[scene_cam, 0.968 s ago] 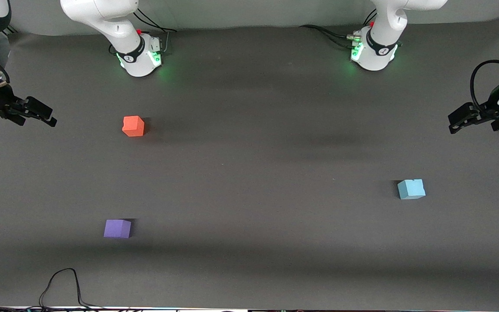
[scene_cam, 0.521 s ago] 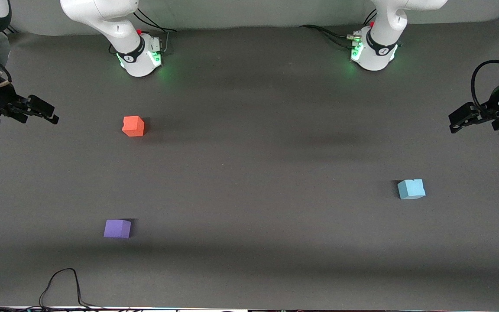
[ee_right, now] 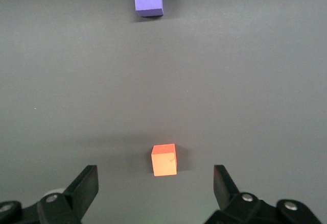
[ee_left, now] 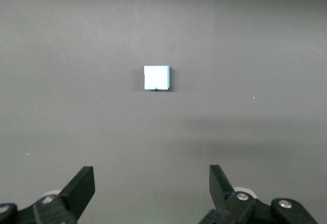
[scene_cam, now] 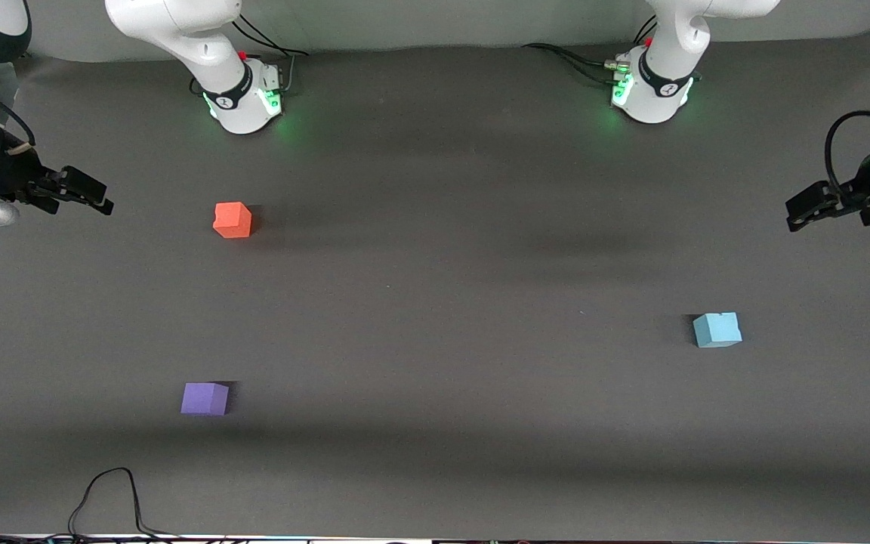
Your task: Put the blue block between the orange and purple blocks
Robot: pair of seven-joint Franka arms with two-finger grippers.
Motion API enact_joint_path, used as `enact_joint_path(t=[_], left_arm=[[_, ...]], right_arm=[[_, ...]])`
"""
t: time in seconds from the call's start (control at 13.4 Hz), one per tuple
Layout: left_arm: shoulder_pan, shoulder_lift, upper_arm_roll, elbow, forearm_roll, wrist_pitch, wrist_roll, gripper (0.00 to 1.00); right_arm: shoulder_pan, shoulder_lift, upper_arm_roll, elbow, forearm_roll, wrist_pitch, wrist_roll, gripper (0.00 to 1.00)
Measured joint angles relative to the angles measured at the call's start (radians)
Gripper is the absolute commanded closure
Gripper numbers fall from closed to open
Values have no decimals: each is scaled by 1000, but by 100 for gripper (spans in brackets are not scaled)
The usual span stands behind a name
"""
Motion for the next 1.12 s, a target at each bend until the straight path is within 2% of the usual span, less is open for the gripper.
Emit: enact_joint_path(t=[0.15, 0.37, 0.52, 0.67, 1.12], left_arm=[[11, 48, 1, -45, 0, 65, 0, 0], [42, 123, 2, -178, 0, 252, 22, 1], [68, 181, 3, -232, 0, 325, 42, 1], [95, 253, 3, -245, -6, 379, 86, 2], [139, 434, -1, -242, -142, 544, 121, 2]], right_arm=[[0, 0, 0, -7, -3, 0, 0, 0], [0, 6, 0, -11, -4, 0, 0, 0], [0, 9, 0, -13, -4, 0, 0, 0], [0, 10, 0, -20, -4, 1, 0, 0], [0, 11, -7, -24, -4, 13, 0, 0]])
